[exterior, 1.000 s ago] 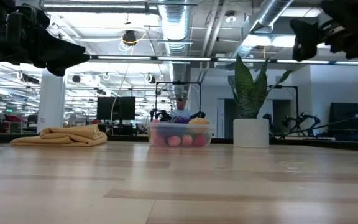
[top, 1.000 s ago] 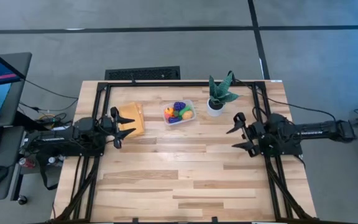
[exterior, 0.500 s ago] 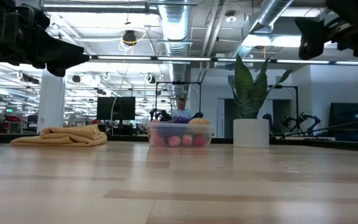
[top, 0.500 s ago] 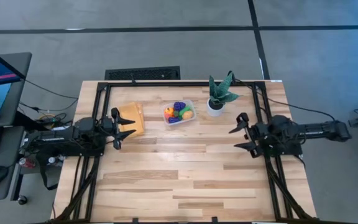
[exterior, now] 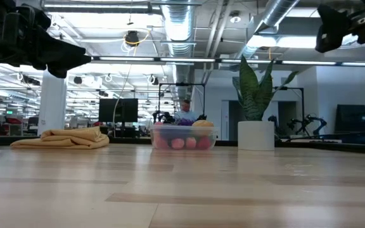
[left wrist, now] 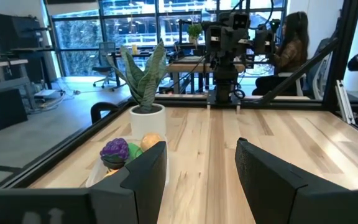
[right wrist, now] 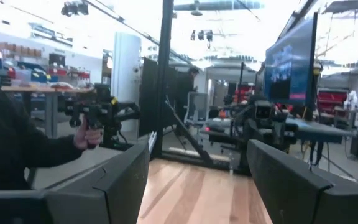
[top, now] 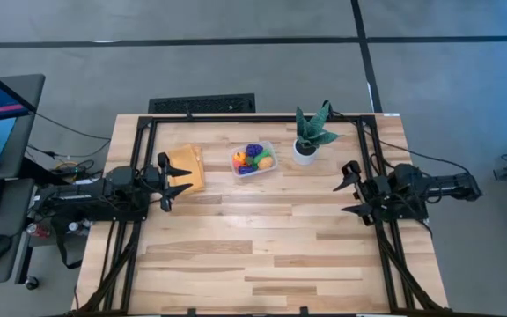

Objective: Pick and placing Produce into tupperware
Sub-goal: Return to Home Position

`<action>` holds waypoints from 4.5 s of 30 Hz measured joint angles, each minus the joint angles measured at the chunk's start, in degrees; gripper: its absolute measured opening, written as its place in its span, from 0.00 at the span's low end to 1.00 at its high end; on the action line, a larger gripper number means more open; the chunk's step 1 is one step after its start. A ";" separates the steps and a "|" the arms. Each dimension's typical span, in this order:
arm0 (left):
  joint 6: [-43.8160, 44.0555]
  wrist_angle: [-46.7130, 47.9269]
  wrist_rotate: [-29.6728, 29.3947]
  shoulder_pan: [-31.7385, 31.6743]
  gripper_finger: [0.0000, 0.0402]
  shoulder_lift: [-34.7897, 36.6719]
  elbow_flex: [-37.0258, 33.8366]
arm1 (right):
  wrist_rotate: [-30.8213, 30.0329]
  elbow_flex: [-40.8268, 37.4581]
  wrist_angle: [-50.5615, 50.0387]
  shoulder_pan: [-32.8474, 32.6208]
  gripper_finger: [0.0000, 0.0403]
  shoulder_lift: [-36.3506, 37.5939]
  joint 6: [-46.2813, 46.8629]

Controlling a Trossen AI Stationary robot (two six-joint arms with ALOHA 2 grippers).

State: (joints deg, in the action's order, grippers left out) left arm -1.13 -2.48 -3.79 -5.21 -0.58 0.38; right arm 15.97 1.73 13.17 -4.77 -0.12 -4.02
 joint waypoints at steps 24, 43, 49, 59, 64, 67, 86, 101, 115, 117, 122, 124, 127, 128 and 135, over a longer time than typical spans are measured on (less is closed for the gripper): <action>-0.28 -1.03 0.49 -0.01 0.45 0.00 0.00 | 0.55 -1.34 -2.48 -0.47 0.66 0.02 -4.46; -3.85 0.41 5.28 0.00 0.45 -0.02 -0.01 | 0.27 -1.38 -8.51 3.40 0.66 0.02 1.01; -3.85 0.03 7.31 0.42 0.45 -0.02 -0.02 | 0.31 -1.39 -9.34 3.27 0.66 0.02 1.06; -1.79 -0.03 4.90 3.77 0.45 -0.02 -0.02 | 0.38 -1.41 -9.27 3.27 0.66 0.02 1.60; -3.13 -1.92 2.61 6.77 0.45 -0.02 0.00 | 0.45 -1.41 -8.34 3.26 0.66 0.02 1.60; -3.79 -1.79 1.13 8.25 0.45 -0.02 -0.01 | 0.46 -1.41 -8.10 3.27 0.66 0.02 1.60; -8.33 0.03 -0.38 8.92 0.45 -0.02 -0.01 | 5.86 -1.43 -9.36 3.25 0.66 0.00 2.67; -8.22 -0.35 -2.73 8.87 0.45 -0.20 -0.02 | -7.17 -1.43 -11.04 1.68 0.66 -3.01 8.81; -8.22 -0.35 -2.73 8.87 0.45 -1.42 0.00 | -7.10 -0.75 -11.36 -2.25 0.66 -5.62 7.98; -7.85 -0.35 -2.74 8.87 0.45 -1.42 0.00 | -7.08 0.09 -11.05 -2.06 0.66 -5.40 7.14; -7.00 -0.35 -2.77 8.88 0.45 -1.42 -0.01 | -7.33 0.40 -14.36 -1.20 0.66 -4.45 7.18; -6.71 -0.35 -2.77 8.87 0.45 -1.42 -0.02 | -7.41 0.46 -15.26 -0.60 0.66 -3.22 8.05; -6.64 -0.35 -2.76 8.87 0.45 -1.42 -0.02 | -7.64 0.54 -16.59 0.41 0.66 -0.73 8.55; -6.64 -0.35 -2.74 8.88 0.45 -1.42 -0.02 | -7.61 0.56 -16.58 0.60 0.66 0.03 8.55; -5.75 -0.35 -2.73 8.90 0.45 -1.42 -0.02 | -7.32 0.58 -16.71 -0.46 0.66 -0.89 8.55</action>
State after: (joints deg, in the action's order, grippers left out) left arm -6.87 -2.83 -6.52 3.68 -2.00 0.36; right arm 8.64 2.31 -3.54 -5.23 -1.01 4.54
